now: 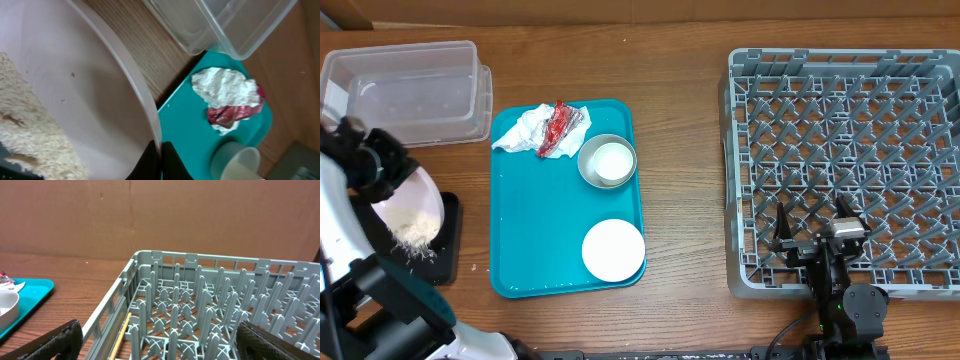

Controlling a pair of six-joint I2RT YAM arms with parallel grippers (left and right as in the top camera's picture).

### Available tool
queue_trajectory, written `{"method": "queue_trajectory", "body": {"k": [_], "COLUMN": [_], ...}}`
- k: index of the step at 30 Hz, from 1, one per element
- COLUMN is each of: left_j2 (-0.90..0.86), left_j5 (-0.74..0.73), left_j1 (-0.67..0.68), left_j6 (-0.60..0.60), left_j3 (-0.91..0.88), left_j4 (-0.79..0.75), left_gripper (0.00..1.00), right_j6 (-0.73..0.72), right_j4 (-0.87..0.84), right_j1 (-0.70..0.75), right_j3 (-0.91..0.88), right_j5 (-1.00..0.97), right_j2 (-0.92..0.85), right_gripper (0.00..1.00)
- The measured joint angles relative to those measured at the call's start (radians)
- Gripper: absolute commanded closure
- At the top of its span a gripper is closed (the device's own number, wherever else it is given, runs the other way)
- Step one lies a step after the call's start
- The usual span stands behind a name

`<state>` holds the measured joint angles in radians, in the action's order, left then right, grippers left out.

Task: Sort waste into correct bins and load items into the dishwasher
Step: 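Tilt the plate over the black tray to dump the rice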

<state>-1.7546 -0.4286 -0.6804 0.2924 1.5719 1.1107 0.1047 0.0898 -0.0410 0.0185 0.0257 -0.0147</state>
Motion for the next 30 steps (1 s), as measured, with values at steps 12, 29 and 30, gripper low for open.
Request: {"method": "queue_trajectory", "body": {"k": [12, 29, 30], "left_j2": [0.000, 0.000, 0.000], "left_j5": [-0.386, -0.612, -0.617], "left_j1": [-0.236, -0.377, -0.387], "left_j6": [-0.086, -0.101, -0.101], "left_j3": [0.000, 0.000, 0.000], "left_j4": [0.027, 0.085, 0.087], "left_gripper": [0.96, 0.96, 0.96], "right_j6": [0.000, 0.000, 0.000], "right_j4": [0.000, 0.000, 0.000], "right_j1": [0.000, 0.000, 0.000], "right_j3": [0.000, 0.000, 0.000], "right_j5": [0.000, 0.000, 0.000], "right_j2": [0.000, 0.000, 0.000], "right_gripper": [0.00, 0.00, 0.00]}}
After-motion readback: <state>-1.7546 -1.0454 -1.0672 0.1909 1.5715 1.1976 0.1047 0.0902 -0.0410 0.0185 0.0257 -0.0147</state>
